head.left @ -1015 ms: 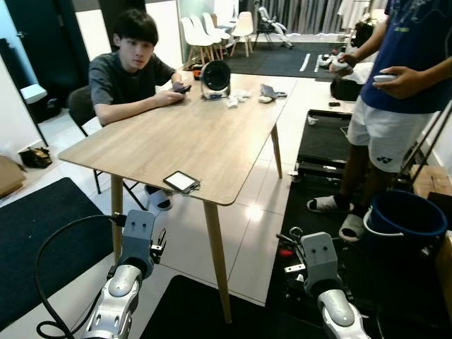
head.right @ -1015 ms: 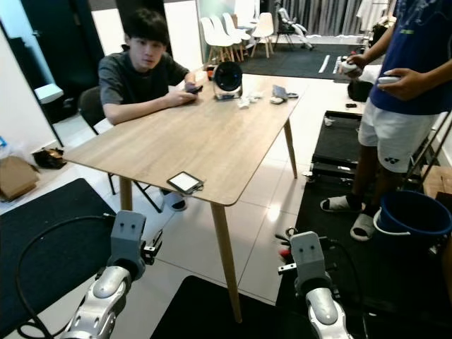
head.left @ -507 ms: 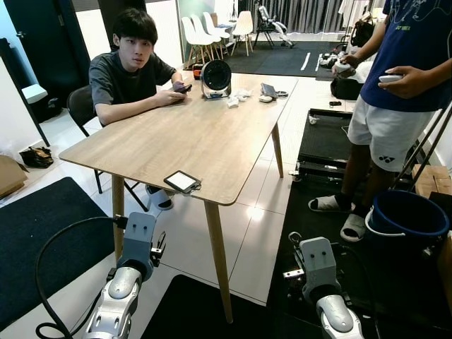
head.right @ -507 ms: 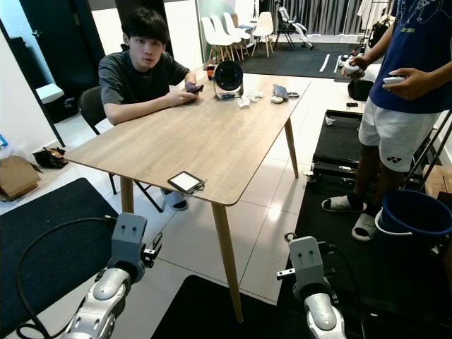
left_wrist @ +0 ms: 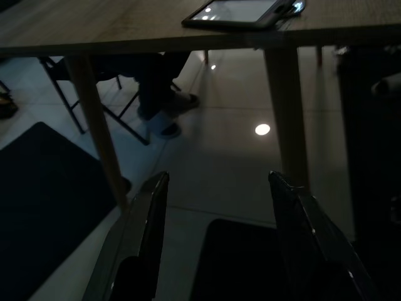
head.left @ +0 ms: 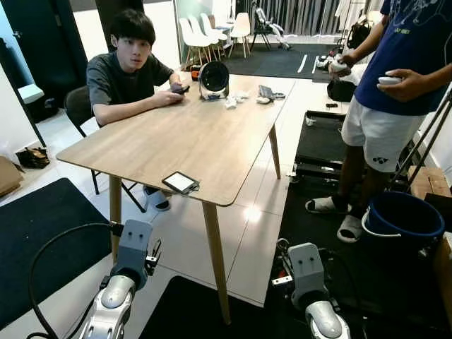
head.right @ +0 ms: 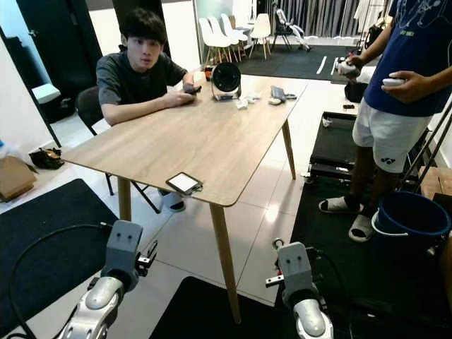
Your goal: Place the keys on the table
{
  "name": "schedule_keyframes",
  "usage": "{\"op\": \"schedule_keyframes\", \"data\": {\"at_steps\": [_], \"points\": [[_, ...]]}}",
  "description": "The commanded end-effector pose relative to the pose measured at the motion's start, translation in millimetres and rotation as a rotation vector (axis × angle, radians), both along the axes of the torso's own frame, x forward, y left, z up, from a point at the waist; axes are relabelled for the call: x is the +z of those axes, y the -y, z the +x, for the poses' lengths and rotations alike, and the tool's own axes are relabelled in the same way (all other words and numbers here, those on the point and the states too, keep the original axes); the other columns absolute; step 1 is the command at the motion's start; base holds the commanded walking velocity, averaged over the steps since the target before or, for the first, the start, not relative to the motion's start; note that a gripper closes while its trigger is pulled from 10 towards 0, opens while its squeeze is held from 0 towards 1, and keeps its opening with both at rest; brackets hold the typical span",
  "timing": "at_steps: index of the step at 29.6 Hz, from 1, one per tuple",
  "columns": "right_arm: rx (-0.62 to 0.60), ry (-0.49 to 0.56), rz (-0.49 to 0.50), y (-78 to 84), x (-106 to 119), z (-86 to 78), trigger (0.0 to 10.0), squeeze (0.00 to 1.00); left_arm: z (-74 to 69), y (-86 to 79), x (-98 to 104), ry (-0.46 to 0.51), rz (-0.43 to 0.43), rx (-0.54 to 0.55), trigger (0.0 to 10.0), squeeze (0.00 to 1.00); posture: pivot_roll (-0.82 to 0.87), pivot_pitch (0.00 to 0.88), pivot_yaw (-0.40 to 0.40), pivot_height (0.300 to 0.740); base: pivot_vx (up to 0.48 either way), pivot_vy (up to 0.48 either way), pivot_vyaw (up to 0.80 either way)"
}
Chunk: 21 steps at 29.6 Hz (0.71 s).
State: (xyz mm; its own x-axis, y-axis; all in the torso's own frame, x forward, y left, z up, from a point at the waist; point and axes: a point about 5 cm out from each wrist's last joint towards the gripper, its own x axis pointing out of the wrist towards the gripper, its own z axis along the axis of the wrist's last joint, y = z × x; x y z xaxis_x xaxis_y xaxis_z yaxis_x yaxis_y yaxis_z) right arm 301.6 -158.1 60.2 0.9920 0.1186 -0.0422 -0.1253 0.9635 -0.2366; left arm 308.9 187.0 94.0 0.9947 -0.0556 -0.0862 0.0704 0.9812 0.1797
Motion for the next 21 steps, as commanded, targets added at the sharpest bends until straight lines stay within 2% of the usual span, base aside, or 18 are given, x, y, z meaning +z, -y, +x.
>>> {"op": "schedule_keyframes", "data": {"at_steps": [1, 3, 13, 21], "points": [[0.016, 0.015, -0.008, -1.6, 1, 0.3, 10.0, 0.00, -3.4, -1.4, -3, -0.012, 0.015, 0.004, 10.0, 0.00, 0.00, 0.063, -0.012, 0.740, 0.000, 0.000, 0.00], [0.033, 0.018, -0.023, -1.2, 4, 4.3, 10.0, 0.00, -4.5, 0.6, -4, -0.010, -0.014, 0.018, 10.0, 0.00, 0.01, 0.065, -0.006, 0.740, 0.000, 0.000, 0.00], [0.028, 0.016, -0.040, 5.5, 5, 6.0, 10.0, 0.00, -3.2, 5.9, -7, -0.005, -0.041, 0.020, 10.0, 0.00, -0.01, 0.071, -0.006, 0.740, 0.000, 0.000, 0.00], [0.003, -0.005, 0.014, 3.1, 3, 6.9, 10.0, 0.00, -2.0, 13.2, -10, -0.009, 0.002, -0.051, 10.0, 0.00, 0.02, 0.080, 0.005, 0.740, 0.000, 0.000, 0.00]]}}
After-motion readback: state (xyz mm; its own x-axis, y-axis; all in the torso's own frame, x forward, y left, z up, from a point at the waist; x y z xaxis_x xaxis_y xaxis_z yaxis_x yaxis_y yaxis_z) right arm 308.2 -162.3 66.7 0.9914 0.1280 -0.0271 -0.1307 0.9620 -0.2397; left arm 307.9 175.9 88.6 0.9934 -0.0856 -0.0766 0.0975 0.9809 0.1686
